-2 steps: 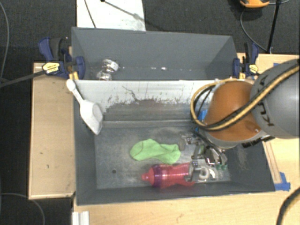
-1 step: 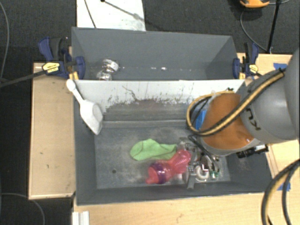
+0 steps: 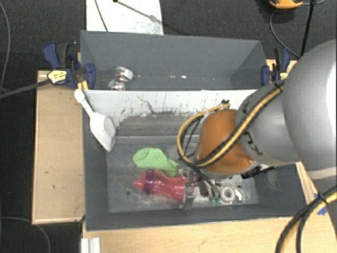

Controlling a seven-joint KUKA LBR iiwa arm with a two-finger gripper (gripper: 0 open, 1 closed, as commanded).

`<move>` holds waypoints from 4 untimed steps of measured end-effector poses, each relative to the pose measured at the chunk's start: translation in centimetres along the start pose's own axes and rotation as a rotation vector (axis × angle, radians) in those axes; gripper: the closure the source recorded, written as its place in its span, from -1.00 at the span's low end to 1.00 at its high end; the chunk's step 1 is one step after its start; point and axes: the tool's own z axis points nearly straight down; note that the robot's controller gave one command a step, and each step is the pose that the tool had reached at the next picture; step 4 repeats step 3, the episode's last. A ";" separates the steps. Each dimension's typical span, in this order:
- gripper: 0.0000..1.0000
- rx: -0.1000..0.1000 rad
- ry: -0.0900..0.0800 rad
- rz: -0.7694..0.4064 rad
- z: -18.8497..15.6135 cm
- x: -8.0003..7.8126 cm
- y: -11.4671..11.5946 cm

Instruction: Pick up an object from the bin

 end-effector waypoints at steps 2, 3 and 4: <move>1.00 0.000 0.000 -0.001 -0.1 0.0 0.0; 1.00 0.001 0.006 -0.002 -0.7 0.2 0.0; 1.00 0.001 0.006 -0.002 -0.7 0.2 0.0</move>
Offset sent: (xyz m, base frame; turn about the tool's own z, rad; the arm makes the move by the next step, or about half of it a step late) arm 0.0000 0.0000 0.0056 0.0000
